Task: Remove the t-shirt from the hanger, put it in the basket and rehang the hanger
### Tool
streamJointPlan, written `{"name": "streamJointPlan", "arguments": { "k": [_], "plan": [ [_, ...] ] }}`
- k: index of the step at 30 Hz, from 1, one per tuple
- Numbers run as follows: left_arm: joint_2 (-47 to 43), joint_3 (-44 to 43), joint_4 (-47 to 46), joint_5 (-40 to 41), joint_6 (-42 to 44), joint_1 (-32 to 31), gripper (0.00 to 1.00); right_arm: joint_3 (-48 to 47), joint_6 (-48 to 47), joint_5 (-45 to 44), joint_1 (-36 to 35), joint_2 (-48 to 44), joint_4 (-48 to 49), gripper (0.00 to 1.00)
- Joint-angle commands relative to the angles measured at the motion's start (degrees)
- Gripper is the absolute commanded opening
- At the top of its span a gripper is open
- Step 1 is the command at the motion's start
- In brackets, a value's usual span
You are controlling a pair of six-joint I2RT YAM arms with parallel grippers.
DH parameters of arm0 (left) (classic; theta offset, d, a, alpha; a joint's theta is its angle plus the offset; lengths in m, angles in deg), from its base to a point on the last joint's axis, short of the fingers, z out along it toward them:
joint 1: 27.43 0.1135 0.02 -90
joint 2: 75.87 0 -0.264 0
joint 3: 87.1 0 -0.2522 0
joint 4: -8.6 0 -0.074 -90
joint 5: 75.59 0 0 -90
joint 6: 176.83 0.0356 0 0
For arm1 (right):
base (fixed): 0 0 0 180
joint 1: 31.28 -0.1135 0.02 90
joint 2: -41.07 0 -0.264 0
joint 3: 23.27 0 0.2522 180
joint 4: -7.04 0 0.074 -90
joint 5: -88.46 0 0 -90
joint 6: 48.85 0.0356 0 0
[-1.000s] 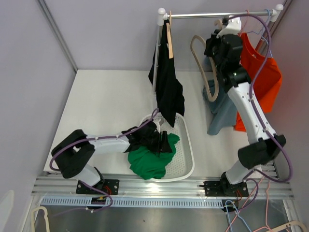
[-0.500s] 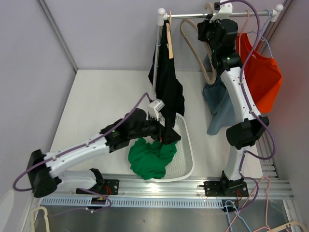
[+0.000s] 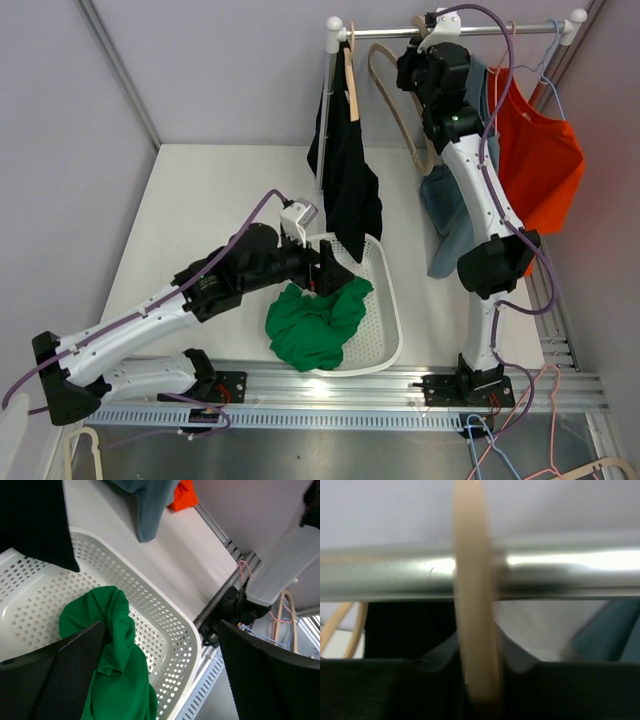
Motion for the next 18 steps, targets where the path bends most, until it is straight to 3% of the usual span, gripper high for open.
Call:
{"name": "streamJointPlan", "arguments": {
  "k": [1, 5, 8, 13, 18],
  "plan": [
    [-1.6, -1.8, 1.6, 4.7, 2.9, -0.3, 1.0, 4.2, -1.1, -5.6, -2.4, -6.6, -1.4, 0.31],
    [-1.2, -2.1, 0.5, 8.2, 3.7, -0.3, 1.0, 8.4, -3.2, -13.4, -6.3, -13.2, -3.8, 0.34],
    [-0.3, -2.8, -0.8, 9.7, 3.8, -0.3, 0.99, 10.5, -9.8, -27.2, -13.5, -17.4, -4.6, 0.57],
    [2.6, -6.2, -0.2, 9.8, 4.4, -0.3, 1.0, 14.4, -13.6, -34.2, -21.2, -22.5, -4.5, 0.59],
    [2.0, -4.5, -1.4, 9.1, 3.7, -0.3, 0.99, 12.0, -11.4, -29.7, -22.8, -21.0, -8.6, 0.58]
  ]
}}
